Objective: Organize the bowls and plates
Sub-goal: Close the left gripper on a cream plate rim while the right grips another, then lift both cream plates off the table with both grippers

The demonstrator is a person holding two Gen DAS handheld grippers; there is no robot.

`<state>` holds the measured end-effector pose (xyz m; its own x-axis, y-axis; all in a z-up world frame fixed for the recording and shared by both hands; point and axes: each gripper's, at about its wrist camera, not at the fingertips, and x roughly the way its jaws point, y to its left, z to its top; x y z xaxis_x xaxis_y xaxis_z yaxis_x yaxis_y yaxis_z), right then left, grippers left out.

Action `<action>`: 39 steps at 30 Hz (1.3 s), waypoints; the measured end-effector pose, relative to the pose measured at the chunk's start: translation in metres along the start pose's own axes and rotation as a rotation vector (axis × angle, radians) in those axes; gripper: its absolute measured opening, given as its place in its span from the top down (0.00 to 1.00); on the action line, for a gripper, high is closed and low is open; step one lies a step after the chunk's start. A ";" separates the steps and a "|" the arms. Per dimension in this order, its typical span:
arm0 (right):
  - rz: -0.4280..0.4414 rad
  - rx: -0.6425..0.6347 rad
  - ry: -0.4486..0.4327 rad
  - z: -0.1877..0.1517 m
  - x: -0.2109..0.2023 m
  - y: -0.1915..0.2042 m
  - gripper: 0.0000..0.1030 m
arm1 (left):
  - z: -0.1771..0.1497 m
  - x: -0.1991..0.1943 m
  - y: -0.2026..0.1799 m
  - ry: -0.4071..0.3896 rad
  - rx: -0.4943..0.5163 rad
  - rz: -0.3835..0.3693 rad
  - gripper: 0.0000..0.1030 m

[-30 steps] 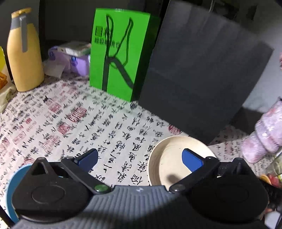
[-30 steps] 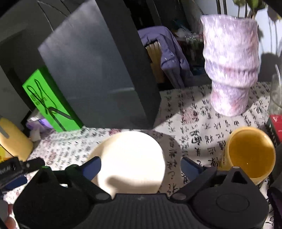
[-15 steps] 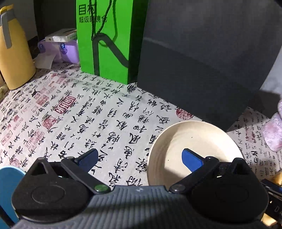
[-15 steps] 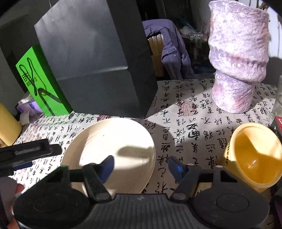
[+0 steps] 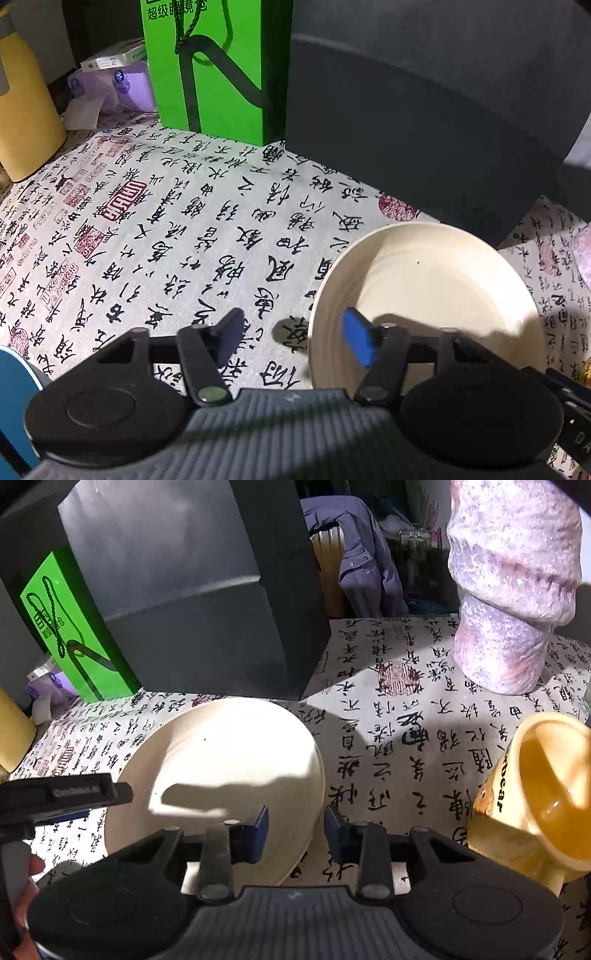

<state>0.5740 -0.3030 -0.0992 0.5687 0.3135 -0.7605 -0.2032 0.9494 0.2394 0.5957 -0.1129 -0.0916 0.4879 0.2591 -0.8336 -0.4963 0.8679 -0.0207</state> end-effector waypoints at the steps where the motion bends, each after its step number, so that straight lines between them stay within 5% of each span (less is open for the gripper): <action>1: -0.001 0.000 0.000 0.000 0.000 0.000 0.71 | 0.000 0.002 -0.001 0.005 0.003 0.001 0.49; 7: -0.022 -0.011 0.004 -0.002 0.004 0.002 0.78 | -0.003 0.006 -0.004 0.027 0.023 -0.009 0.67; 10: -0.027 -0.009 0.005 -0.003 0.006 0.002 0.88 | -0.004 0.005 -0.010 0.026 0.051 -0.018 0.87; 39: -0.064 -0.034 -0.076 -0.006 -0.004 0.005 0.92 | -0.007 -0.019 -0.025 -0.073 0.155 0.022 0.87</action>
<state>0.5657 -0.2997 -0.0990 0.6402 0.2539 -0.7250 -0.1904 0.9668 0.1704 0.5933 -0.1429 -0.0790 0.5317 0.3036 -0.7906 -0.3937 0.9152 0.0866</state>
